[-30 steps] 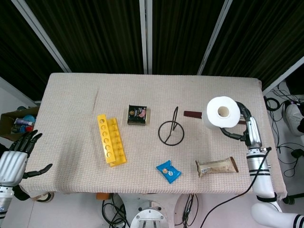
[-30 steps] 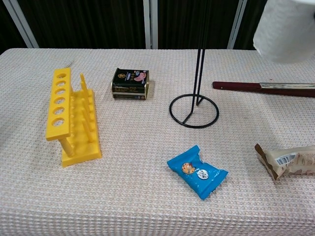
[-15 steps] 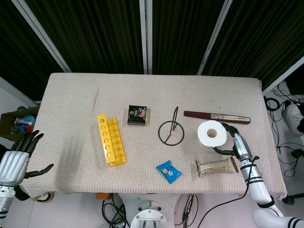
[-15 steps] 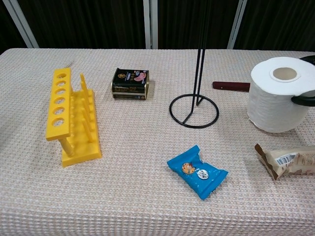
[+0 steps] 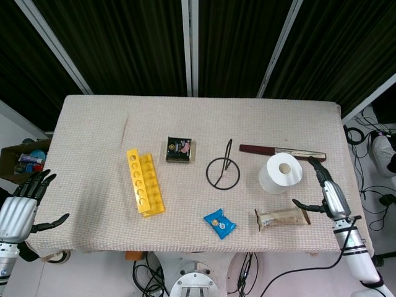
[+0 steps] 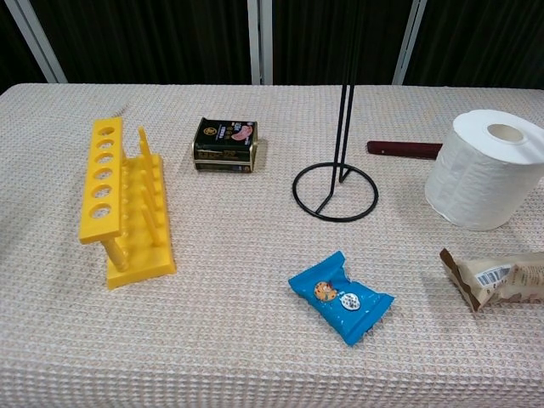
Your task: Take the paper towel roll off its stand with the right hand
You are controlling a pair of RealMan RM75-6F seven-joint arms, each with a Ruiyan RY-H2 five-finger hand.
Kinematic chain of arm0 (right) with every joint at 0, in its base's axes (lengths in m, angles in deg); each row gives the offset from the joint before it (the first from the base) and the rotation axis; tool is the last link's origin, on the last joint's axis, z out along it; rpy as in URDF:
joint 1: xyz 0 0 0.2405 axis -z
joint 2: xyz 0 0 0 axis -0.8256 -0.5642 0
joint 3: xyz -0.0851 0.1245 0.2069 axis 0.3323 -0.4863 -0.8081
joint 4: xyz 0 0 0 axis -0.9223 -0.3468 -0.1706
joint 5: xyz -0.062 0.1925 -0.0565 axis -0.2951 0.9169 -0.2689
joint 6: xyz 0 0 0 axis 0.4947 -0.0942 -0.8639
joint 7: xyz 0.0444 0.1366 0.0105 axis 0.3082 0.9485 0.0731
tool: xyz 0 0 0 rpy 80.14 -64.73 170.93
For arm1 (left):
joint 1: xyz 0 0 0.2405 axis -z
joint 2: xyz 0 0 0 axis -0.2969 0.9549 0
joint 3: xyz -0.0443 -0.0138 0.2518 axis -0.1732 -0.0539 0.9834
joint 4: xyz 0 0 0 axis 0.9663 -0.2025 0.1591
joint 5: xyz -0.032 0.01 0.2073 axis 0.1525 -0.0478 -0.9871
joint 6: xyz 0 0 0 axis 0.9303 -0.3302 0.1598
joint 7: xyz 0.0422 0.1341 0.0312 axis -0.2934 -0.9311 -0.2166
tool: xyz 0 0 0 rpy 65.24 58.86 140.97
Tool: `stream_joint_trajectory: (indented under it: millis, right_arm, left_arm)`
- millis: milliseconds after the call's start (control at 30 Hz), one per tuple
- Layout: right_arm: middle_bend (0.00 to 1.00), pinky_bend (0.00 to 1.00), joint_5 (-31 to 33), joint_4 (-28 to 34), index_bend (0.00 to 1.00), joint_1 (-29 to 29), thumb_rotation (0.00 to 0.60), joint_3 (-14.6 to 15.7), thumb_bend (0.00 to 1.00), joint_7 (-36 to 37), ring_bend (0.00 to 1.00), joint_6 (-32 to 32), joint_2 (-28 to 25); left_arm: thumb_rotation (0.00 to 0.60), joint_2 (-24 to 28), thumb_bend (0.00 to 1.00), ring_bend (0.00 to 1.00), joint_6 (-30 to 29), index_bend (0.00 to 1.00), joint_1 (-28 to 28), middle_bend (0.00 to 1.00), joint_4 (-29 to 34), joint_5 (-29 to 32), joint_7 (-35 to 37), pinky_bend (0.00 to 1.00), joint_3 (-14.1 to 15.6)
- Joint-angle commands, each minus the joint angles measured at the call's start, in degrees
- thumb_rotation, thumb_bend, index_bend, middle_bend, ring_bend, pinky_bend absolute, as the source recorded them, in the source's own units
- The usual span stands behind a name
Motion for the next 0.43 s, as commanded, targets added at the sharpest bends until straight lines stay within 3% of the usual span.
stream_joint_trajectory:
  millis: [33, 100, 200, 433]
  right_arm:
    - [0.0, 0.0, -3.5, -1.4, 0.0, 7.1, 0.6, 2.0, 0.06, -16.6, 0.0, 11.6, -2.9]
    - [0.0, 0.0, -2.8, -2.6, 0.0, 9.8, 0.6, 1.8, 0.06, -26.1, 0.0, 15.8, -2.0]
    - [0.0, 0.0, -1.7, -3.2, 0.0, 12.3, 0.6, 2.2, 0.06, -32.4, 0.0, 18.3, -1.1]
    - [0.0, 0.0, -0.1, -0.9, 0.0, 14.1, 0.6, 3.1, 0.06, -30.5, 0.0, 16.9, -2.2]
  left_arm:
    - [0.353, -0.1, 0.15, 0.06, 0.1, 0.09, 0.0, 0.05, 0.1, 0.0, -0.2, 0.22, 0.0]
    - [0.351, -0.1, 0.15, 0.06, 0.1, 0.09, 0.1, 0.05, 0.1, 0.0, -0.3, 0.22, 0.0]
    - [0.354, -0.1, 0.15, 0.06, 0.1, 0.09, 0.1, 0.05, 0.2, 0.0, -0.5, 0.22, 0.0]
    - [0.354, -0.2, 0.15, 0.06, -0.1, 0.09, 0.0, 0.05, 0.3, -0.3, -0.6, 0.22, 0.2]
